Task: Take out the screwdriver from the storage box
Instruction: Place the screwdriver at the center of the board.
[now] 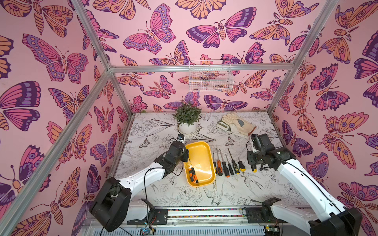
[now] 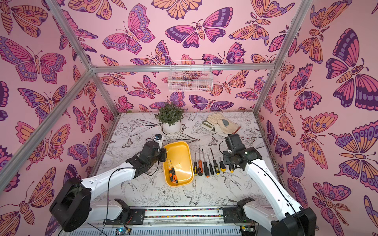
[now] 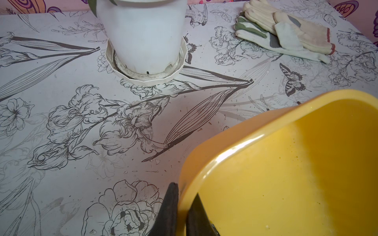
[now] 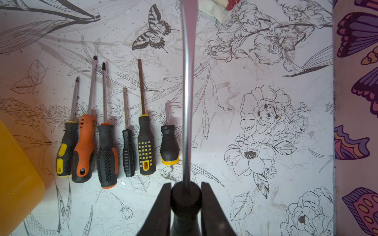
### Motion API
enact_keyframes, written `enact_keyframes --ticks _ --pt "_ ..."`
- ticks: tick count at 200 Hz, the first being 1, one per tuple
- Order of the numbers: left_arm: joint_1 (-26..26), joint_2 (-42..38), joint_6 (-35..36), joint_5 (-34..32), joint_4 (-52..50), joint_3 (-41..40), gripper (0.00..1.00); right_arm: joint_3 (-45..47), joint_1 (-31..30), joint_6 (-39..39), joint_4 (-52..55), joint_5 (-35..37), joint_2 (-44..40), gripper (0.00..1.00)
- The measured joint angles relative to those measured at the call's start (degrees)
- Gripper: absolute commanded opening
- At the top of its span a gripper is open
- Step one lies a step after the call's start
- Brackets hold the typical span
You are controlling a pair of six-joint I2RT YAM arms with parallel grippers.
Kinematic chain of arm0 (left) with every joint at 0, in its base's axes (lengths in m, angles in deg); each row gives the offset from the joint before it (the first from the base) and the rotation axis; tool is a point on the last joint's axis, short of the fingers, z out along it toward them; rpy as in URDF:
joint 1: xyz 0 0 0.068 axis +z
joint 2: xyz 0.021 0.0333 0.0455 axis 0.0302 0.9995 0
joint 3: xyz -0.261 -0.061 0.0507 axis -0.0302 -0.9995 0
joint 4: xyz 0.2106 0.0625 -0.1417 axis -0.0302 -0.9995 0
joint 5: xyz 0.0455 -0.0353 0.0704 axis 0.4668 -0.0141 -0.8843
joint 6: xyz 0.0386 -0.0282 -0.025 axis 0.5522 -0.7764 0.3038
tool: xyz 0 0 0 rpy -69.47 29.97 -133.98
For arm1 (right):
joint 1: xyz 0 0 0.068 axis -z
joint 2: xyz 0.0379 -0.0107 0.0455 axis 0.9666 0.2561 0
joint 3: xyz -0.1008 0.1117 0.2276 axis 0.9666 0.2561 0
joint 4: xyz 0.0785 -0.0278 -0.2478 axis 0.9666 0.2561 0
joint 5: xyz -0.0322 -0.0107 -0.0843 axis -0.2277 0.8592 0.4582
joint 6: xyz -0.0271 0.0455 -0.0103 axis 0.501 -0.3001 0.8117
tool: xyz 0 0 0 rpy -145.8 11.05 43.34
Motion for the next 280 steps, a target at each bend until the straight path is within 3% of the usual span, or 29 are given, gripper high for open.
enact_keyframes --ticks 280 --pt "0.0 -0.1 0.0 -0.5 -0.1 0.0 0.0 0.0 9.2 4.5 -10.8 -2.2 23.5 0.0"
